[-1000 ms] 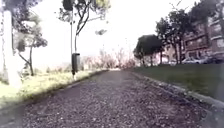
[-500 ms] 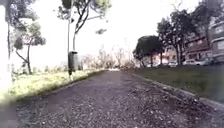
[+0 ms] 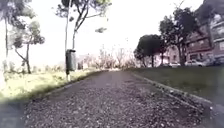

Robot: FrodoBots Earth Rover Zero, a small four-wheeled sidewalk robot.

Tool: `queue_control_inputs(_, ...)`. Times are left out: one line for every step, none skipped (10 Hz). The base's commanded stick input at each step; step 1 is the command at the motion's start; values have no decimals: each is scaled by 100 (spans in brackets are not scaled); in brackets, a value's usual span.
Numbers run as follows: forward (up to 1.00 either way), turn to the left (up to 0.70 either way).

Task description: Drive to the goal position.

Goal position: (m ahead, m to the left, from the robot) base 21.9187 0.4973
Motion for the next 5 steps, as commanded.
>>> queue_control_inputs(70,0)
queue_control_inputs(70,0)
queue_control_inputs(70,0)
queue_control_inputs(70,0)
queue_control_inputs(70,0)
